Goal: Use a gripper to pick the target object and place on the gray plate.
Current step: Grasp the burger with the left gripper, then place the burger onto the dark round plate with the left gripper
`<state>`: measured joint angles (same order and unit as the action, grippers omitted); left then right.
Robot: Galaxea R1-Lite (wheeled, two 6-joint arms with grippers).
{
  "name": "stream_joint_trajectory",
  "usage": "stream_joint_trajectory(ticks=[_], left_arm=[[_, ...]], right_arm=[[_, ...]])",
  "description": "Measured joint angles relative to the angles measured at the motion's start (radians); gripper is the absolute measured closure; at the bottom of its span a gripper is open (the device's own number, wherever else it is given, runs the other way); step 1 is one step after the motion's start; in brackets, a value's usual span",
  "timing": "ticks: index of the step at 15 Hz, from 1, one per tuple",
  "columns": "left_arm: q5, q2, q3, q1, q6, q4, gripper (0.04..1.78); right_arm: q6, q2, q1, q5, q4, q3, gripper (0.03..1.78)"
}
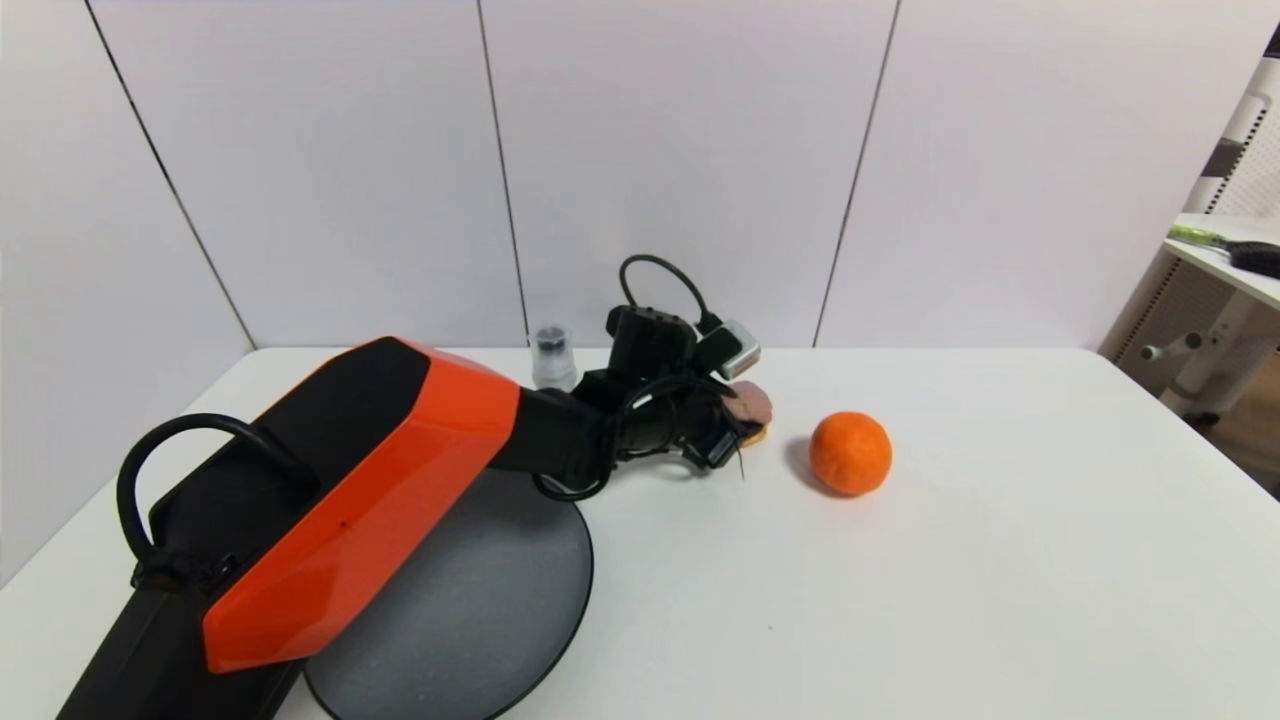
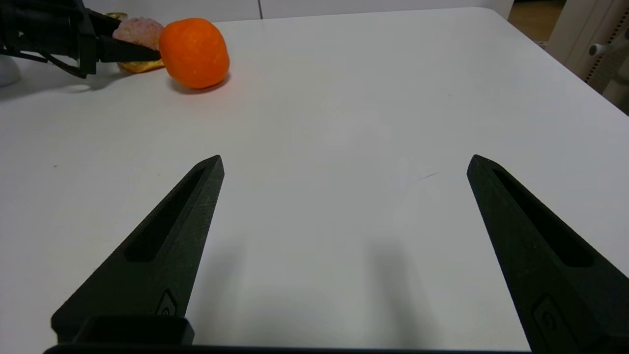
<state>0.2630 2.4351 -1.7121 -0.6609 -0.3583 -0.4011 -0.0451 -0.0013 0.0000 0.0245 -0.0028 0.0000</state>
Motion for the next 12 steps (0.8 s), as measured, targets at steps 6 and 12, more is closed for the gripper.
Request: stream_joint_trajectory(ticks=[6,12], left_arm=[[-0.002,-0.087,0.048,0.001,-0.010,0.021,0.97],[-0.001,-0.254,0.220,0.001,-0.014,0.047,0.97]], right_arm=[[0.000,0.000,0.000,0.000,0.000,0.000,0.10],[0.000,0.000,0.000,0.000,0.000,0.000,0.10]])
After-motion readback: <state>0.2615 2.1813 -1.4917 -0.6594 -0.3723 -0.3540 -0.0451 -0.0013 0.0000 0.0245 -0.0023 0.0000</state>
